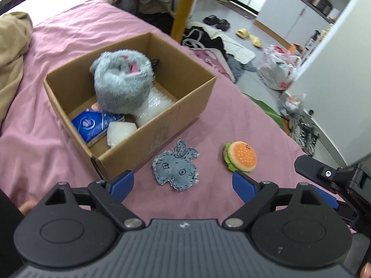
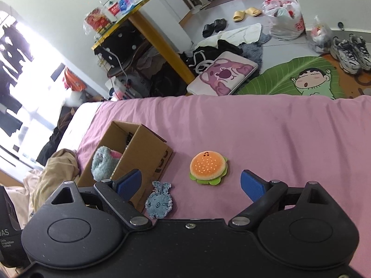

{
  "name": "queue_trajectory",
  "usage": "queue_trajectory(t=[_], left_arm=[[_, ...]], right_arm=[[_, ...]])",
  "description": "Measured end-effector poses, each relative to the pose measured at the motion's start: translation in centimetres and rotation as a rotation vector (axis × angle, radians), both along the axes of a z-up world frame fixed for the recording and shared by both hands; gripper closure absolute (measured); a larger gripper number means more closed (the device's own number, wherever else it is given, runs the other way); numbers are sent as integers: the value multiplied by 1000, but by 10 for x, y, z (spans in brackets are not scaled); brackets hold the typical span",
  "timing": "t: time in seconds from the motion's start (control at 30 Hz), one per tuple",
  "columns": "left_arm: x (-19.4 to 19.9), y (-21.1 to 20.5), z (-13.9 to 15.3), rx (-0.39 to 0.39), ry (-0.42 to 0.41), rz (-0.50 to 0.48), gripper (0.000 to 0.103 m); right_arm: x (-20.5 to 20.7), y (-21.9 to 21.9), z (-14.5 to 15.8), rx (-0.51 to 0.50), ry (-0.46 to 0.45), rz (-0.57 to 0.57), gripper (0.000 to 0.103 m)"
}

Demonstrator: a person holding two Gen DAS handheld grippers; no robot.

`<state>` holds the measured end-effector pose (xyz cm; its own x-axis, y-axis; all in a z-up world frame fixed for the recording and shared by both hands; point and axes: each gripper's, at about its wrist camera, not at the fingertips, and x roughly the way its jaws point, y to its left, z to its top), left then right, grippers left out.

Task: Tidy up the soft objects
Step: 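Grasp the grey denim bunny patch with the left tool while the right tool grasps the hamburger plush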

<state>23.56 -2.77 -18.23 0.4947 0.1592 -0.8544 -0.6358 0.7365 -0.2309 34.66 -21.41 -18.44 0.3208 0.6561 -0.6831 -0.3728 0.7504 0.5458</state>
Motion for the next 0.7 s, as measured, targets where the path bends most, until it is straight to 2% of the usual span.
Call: queue_trajectory(t=[0.2,0.5,0.63,0.7], left_arm=[[10,-2,-21,-6,8,65,13],[19,5,-50,-13,33,154,13],[25,5,-58,-4,45,152,14],[28,4,-62,3,57,145,17]], right_arm=[[12,6,-13,-62,-14,29,11],[30,14,-36,-51,24,84,14],[37,21,-48,-60,40,91,15],[38,23,-53,-59,42,94,16]])
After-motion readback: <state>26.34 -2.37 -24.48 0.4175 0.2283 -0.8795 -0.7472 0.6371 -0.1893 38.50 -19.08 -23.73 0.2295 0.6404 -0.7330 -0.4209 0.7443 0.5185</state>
